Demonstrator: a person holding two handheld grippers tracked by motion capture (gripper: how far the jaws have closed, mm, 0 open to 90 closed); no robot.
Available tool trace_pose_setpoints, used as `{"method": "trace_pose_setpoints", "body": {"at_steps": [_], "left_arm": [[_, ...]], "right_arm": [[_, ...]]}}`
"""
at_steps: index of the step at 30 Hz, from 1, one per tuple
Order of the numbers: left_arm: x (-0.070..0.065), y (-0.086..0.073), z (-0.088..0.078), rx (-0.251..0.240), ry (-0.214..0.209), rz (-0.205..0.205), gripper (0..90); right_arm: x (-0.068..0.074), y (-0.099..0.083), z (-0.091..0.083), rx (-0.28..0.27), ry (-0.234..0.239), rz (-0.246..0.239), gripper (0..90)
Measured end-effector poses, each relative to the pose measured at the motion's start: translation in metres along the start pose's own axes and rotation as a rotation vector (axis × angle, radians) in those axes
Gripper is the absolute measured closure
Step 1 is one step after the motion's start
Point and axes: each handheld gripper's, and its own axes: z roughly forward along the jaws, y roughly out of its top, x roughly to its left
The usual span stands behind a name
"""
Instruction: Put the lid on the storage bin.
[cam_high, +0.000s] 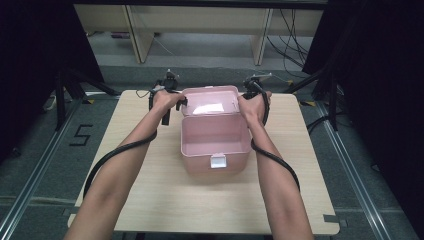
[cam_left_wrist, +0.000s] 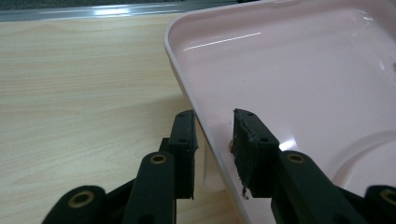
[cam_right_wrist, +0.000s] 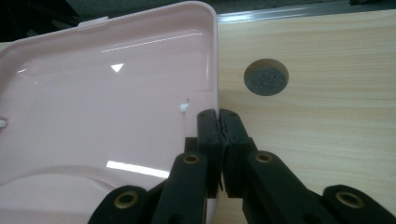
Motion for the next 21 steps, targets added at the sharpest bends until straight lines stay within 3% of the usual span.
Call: {"method": "trace_pose_setpoints", "body": {"at_steps": [3,4,10,21], "left_arm": [[0.0012,0.0013,0.0002,0.008,0.006,-0.014,68.1],[-0.0004,0.0013,0.0003,0.010,0.011,-0.045,66.9],[-0.0004,0.0014,0.0005,0.014,0.014,-0.072,65.7],[0.0014,0.0027,-0.0007,0.013,0.012,-0.108,80.0]], "right_arm": [[-0.0004,-0.0003,0.0002,-0.003,0.002,-0.001,89.2],[-0.0006,-0.0003,0.0001,-0.003,0.002,-0.002,89.1],[-0.0029,-0.0004,0.0004,-0.010,0.006,-0.025,89.1],[-0.0038,-0.0008,0.0005,-0.011,0.011,-0.016,89.1]]}}
